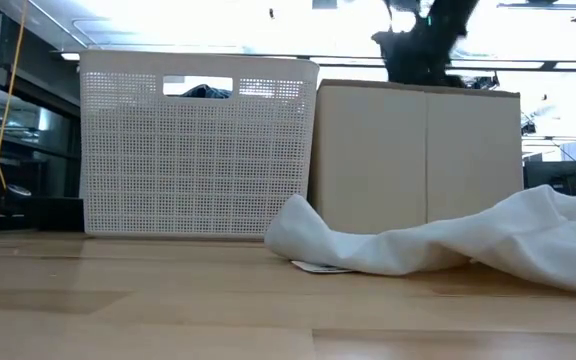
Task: Sort clothes
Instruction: Put the white dress into the laundry organizer, then put the white short into the laundry organizer
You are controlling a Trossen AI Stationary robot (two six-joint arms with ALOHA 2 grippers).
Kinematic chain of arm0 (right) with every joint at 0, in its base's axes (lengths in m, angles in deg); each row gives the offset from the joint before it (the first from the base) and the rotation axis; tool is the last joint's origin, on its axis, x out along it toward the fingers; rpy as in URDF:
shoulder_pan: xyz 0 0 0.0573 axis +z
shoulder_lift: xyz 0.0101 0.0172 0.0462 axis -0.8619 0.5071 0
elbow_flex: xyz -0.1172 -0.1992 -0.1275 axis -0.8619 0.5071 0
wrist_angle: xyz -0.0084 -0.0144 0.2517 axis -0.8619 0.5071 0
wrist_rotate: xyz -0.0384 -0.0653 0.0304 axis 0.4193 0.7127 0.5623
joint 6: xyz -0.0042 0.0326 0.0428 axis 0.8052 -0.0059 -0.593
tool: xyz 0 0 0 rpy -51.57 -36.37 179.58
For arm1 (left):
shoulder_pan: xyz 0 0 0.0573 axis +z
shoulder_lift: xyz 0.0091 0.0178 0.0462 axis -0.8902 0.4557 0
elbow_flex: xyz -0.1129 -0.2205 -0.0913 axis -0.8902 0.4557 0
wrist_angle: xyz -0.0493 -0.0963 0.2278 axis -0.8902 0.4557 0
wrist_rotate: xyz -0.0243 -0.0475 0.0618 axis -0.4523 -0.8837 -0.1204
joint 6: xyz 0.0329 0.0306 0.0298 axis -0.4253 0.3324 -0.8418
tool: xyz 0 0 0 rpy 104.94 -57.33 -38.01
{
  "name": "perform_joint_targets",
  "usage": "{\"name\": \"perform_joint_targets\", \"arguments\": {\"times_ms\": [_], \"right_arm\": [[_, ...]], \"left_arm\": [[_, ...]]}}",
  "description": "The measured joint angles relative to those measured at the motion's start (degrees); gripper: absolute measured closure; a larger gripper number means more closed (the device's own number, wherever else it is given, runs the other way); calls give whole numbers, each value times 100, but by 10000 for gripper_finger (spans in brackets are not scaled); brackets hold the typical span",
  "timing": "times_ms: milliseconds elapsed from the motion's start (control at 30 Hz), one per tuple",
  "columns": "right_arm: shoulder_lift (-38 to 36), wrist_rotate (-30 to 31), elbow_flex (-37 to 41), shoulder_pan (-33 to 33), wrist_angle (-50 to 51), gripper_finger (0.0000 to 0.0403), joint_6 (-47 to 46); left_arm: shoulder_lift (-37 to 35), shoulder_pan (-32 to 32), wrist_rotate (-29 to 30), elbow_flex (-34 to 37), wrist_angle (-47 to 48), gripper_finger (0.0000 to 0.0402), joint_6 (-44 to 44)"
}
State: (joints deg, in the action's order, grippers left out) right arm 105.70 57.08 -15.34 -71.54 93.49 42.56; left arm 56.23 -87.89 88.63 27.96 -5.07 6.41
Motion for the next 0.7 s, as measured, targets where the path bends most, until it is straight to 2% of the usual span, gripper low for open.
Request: {"name": "perform_joint_targets", "arguments": {"times_ms": [100, 167, 233, 367, 500, 700], "right_arm": [[0, 8, -952, 4, 588, 170, 639], [0, 4, -1687, 12, 934, 137, 937], [-9, -134, -2422, 81, 1196, 117, 1100], [-31, -657, -3401, 523, 1342, 107, 940], [2, -871, -3297, 1555, 1340, 106, 201], [605, -714, -1889, 3258, 1158, 105, -706]], "left_arm": [[0, -1, 0, 0, 0, 201, 0], [0, 1, 0, 0, 0, 201, 0], [0, -1, 0, 0, 2, 201, -2], [0, -1, 0, 0, 4, 201, -4], [0, -1, 0, 0, 6, 201, -4], [0, -1, 0, 0, 36, 201, -14]]}}
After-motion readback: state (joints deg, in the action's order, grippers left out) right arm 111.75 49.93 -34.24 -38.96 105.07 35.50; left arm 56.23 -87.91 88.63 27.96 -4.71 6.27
